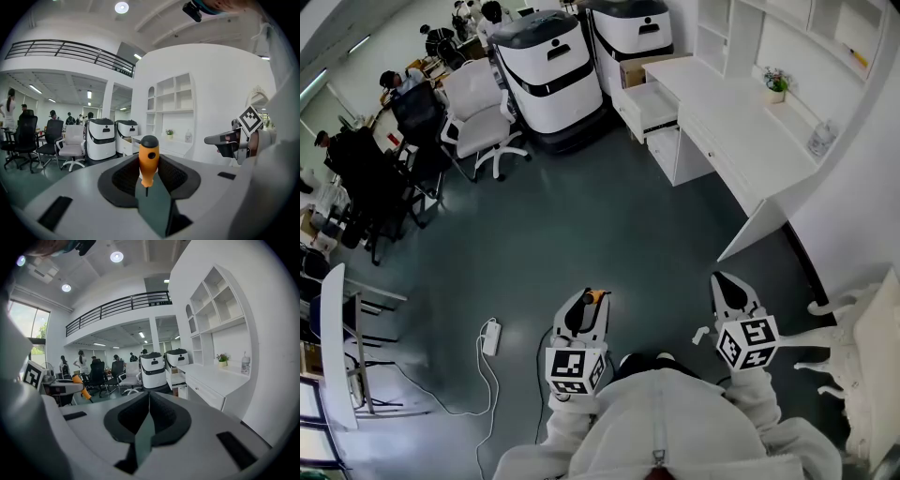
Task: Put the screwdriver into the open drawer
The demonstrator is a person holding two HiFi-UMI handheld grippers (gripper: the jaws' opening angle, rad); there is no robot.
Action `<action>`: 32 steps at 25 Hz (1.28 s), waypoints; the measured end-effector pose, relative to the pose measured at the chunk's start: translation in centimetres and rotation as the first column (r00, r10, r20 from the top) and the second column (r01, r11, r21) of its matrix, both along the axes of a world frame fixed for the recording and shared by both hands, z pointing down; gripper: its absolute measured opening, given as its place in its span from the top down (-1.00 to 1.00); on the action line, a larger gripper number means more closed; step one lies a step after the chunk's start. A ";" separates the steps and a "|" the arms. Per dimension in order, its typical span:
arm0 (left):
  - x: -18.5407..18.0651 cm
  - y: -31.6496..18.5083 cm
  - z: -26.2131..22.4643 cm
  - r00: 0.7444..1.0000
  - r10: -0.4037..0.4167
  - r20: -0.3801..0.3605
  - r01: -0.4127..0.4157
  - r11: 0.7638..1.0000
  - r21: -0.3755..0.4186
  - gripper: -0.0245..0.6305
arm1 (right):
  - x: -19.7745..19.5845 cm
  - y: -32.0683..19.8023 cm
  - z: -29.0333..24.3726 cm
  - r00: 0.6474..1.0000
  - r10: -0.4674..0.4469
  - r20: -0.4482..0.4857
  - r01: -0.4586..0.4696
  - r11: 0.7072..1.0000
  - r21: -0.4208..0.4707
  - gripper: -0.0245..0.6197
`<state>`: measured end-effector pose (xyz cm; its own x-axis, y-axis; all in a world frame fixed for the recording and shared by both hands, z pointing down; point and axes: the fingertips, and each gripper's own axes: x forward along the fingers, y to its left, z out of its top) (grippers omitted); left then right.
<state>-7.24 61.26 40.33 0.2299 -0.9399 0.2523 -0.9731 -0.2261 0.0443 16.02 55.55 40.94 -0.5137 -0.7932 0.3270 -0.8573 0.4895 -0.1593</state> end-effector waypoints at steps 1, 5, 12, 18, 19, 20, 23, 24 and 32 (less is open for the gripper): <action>0.3 0.0 0.0 1.000 0.001 -0.002 -0.001 1.000 0.001 0.52 | 0.3 0.0 0.0 1.000 0.003 0.001 -0.003 1.000 0.001 0.82; 1.8 0.0 0.1 1.000 0.007 -0.007 -0.007 1.000 0.006 0.52 | 1.5 0.0 0.2 1.000 -0.002 0.005 0.002 1.000 0.000 0.82; 4.4 0.5 1.0 1.000 -0.005 -0.007 0.005 1.000 0.007 0.52 | 3.5 -0.1 1.6 1.000 -0.013 0.016 0.014 1.000 -0.008 0.82; 5.6 -0.3 1.5 1.000 -0.008 -0.011 0.008 1.000 -0.001 0.52 | 4.1 -0.8 1.8 0.999 -0.038 0.013 0.038 0.999 -0.004 0.82; 5.7 -0.7 1.5 1.000 -0.007 -0.008 0.007 1.000 0.001 0.52 | 4.2 -1.1 1.9 0.999 -0.039 0.014 0.039 0.999 -0.003 0.82; 5.8 -1.0 1.5 1.000 -0.005 -0.007 0.005 1.000 0.003 0.52 | 4.3 -1.4 2.0 0.999 -0.039 0.014 0.039 0.999 -0.003 0.82; 6.1 -2.1 1.8 1.000 0.004 -0.002 -0.004 1.000 0.006 0.52 | 4.4 -2.4 2.3 0.999 -0.036 0.018 0.036 0.999 -0.003 0.82; 6.1 -2.6 1.9 1.000 0.006 -0.002 -0.006 1.000 0.005 0.52 | 4.2 -2.8 2.4 0.999 -0.038 0.020 0.038 0.999 -0.003 0.82; 4.7 -8.6 1.8 1.000 0.005 0.002 -0.005 1.000 0.010 0.52 | 2.7 -8.3 2.7 0.999 -0.044 0.018 0.044 0.999 -0.014 0.82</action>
